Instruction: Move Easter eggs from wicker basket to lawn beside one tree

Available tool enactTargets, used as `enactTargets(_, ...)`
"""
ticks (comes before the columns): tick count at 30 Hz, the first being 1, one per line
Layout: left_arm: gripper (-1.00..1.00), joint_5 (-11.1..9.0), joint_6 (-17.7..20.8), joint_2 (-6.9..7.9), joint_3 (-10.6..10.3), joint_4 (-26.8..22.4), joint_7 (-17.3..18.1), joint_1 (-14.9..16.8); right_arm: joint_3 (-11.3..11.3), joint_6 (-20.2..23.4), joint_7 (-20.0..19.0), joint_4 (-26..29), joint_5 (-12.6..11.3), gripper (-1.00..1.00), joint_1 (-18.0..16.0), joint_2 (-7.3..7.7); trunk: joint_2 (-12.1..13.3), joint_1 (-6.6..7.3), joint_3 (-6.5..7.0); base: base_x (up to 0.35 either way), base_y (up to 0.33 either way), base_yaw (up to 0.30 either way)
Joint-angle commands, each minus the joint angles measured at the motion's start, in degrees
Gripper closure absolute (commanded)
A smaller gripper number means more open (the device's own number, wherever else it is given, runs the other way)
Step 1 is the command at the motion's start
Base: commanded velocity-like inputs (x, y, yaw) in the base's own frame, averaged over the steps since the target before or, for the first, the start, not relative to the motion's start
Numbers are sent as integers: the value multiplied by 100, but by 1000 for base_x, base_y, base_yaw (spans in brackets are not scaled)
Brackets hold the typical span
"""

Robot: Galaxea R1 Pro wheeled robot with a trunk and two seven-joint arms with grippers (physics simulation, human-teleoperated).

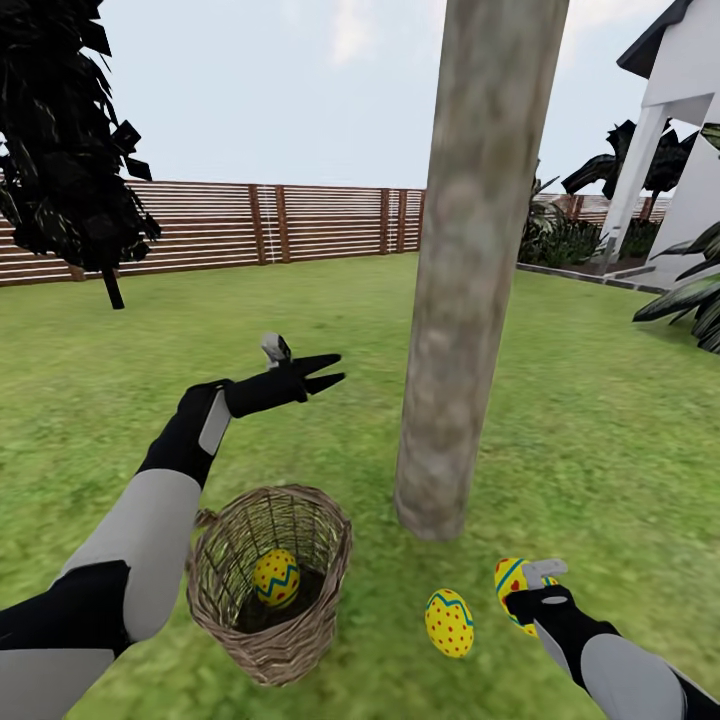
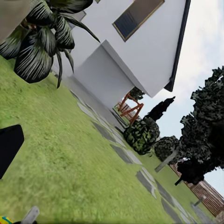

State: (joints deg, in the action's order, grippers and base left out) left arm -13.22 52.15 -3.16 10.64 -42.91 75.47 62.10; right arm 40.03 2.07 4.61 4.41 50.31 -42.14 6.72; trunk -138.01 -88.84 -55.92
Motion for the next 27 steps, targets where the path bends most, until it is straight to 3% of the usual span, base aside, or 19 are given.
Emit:
enactTargets(1,-100,12,50,14,0,-16,23,4,31,8,14,-1,57,100,-5,-2,-44,-21,-24,0,0,0)
enactTargets(13,-100,30,59,35,-9,-24,12,4,31,-89,14,-18,57,100,-145,-14,-523,-284,-239,67,0,0)
enactTargets(24,-100,31,59,35,-9,-24,12,4,29,-131,14,-4,57,100,-145,-4,-538,-312,-483,63,6,0)
enactTargets(27,-100,30,59,42,-1,-24,12,4,22,-500,14,0,59,100,-145,3,-542,-320,-549,308,28,0)
